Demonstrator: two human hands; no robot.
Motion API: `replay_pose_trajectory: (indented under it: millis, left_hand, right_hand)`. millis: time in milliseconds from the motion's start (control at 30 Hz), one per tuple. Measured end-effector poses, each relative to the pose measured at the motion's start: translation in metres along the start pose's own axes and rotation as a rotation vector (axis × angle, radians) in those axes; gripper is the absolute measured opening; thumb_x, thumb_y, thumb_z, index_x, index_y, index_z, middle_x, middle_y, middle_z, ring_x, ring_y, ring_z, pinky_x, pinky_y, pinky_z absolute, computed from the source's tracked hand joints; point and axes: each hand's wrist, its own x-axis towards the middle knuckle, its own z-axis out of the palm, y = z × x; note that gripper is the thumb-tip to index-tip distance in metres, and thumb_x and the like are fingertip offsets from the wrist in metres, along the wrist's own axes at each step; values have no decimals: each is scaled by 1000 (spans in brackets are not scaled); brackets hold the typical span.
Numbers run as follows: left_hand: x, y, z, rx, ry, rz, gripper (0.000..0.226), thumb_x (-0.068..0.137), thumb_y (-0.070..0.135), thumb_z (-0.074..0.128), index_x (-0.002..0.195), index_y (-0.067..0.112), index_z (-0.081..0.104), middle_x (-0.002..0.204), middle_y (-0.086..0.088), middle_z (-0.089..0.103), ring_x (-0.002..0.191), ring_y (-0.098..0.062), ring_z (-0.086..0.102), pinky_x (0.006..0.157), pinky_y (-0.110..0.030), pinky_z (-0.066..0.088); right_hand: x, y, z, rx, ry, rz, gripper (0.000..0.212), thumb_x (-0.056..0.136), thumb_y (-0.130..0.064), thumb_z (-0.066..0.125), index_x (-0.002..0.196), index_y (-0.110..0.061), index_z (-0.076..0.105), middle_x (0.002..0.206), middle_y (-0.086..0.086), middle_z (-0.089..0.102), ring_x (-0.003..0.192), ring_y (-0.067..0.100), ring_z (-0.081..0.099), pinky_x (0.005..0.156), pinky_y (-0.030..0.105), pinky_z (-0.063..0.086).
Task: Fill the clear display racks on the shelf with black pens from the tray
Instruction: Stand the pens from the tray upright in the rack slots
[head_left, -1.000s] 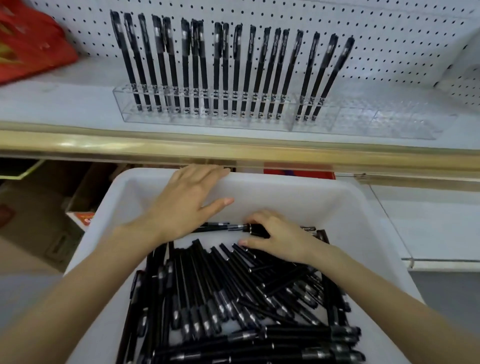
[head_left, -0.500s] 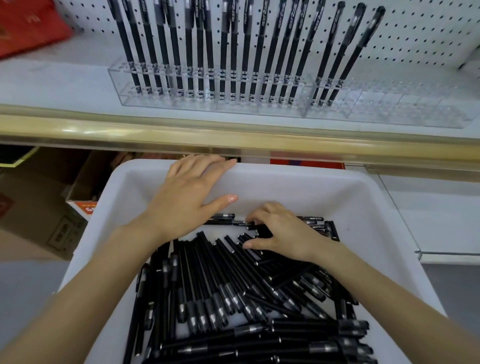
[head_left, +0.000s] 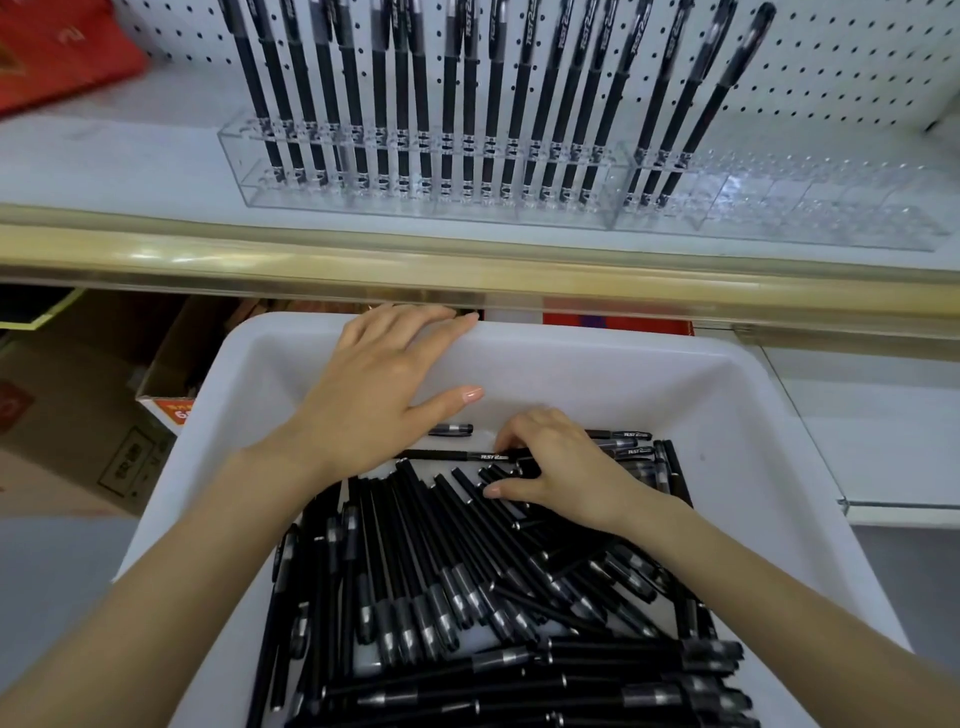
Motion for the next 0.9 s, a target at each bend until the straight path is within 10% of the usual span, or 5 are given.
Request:
replay_pose_trajectory:
  millis: [667,900]
  left_hand:
    - [-5,6,-3,-9,-21,-32,75,87,67,26,146,22,38,145,-2,42,133,-16,27,112,-26,3]
    - [-5,5,-2,-46,-4,-31,69,89,62,31,143,21,43,144,-1,43,132,-14,29,112,-27,6]
  right_hand:
    - [1,0,16,190,156,85,15,83,-33,72,84,-19,64,95,-4,58,101,12,44,88,27,34]
    - [-6,-16,-9,552,146,119,9,86,-18,70,82,-14,63,77,3,67,68,12,66,66,21,52]
